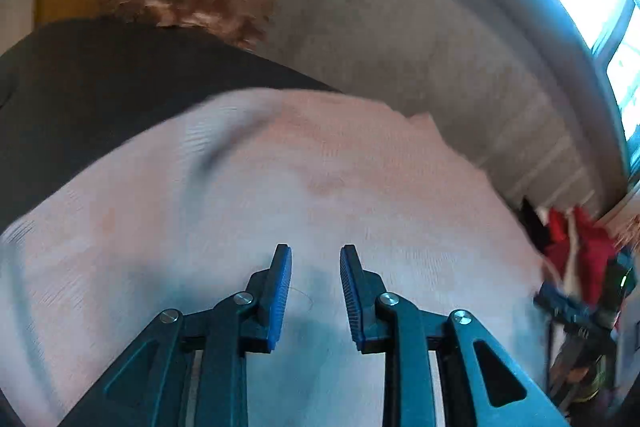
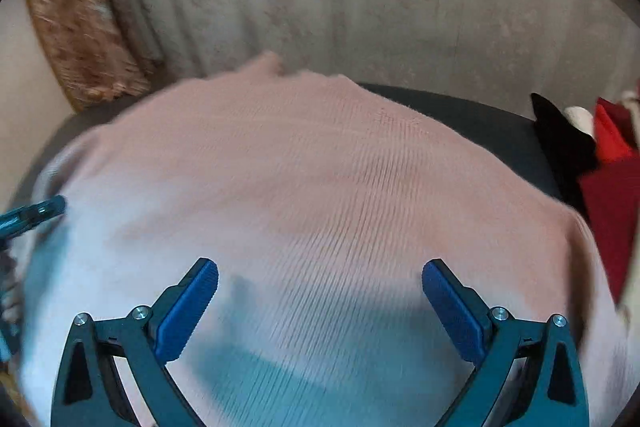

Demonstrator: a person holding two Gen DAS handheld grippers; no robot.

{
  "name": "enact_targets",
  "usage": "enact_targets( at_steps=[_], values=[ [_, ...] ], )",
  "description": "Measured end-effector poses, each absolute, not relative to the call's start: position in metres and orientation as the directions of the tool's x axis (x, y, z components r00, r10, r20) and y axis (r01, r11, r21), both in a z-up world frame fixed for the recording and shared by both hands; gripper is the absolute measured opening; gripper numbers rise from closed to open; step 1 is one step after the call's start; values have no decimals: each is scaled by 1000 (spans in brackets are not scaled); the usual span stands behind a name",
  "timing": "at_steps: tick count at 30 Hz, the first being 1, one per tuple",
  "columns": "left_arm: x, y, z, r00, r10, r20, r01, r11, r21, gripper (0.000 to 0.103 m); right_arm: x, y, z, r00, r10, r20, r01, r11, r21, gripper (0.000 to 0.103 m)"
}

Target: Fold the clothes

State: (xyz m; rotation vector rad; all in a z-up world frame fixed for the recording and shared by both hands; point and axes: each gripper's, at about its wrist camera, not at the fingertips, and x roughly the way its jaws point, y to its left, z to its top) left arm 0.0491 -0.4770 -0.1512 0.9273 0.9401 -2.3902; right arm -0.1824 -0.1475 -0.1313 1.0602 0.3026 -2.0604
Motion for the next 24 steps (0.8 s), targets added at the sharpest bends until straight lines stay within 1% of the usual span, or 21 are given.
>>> enact_targets(
  at_steps=[2, 4, 5, 7, 11, 16, 18, 19, 21, 22, 24],
  values=[
    [96, -475, -148, -712, -128, -690, 584, -654, -481, 25, -153, -130, -133, -300, -567, -767, 749, -638, 179, 103],
    [139, -469, -151, -709, -133, -692, 595, -639, -487, 25, -125, -116, -139, -264, -582, -769, 758, -618, 208, 103],
    [158, -463, -152, -704, -130, -699, 599, -638, -485, 25, -113, -112, -143, -259, -581, -772, 765, -611, 202, 103],
    [191, -451, -156, -693, -121, -711, 603, -638, -479, 25, -93, -114, -154, -287, -555, -781, 784, -604, 141, 103],
    [207, -416, -166, -674, -83, -734, 578, -679, -453, 25, -63, -120, -171, -349, -508, -788, 807, -590, 23, 103],
    [226, -373, -178, -645, -38, -763, 542, -727, -421, 25, -70, -119, -174, -342, -534, -774, 808, -587, 47, 103],
    [226, -364, -178, -644, -48, -764, 530, -748, -400, 26, -71, -117, -175, -342, -539, -769, 809, -586, 51, 103],
    [222, -362, -177, -652, -40, -757, 518, -753, -406, 26, -71, -117, -176, -344, -540, -768, 809, -586, 50, 103],
    [216, -360, -179, -665, -19, -747, 507, -746, -432, 32, -70, -116, -177, -348, -542, -765, 808, -587, 48, 103],
    [213, -358, -181, -668, -23, -744, 508, -745, -433, 35, -70, -116, -177, -350, -543, -763, 808, -587, 47, 103],
    [206, -351, -179, -645, -75, -760, 523, -769, -368, 33, -69, -115, -177, -351, -546, -761, 808, -587, 48, 103]
  ],
)
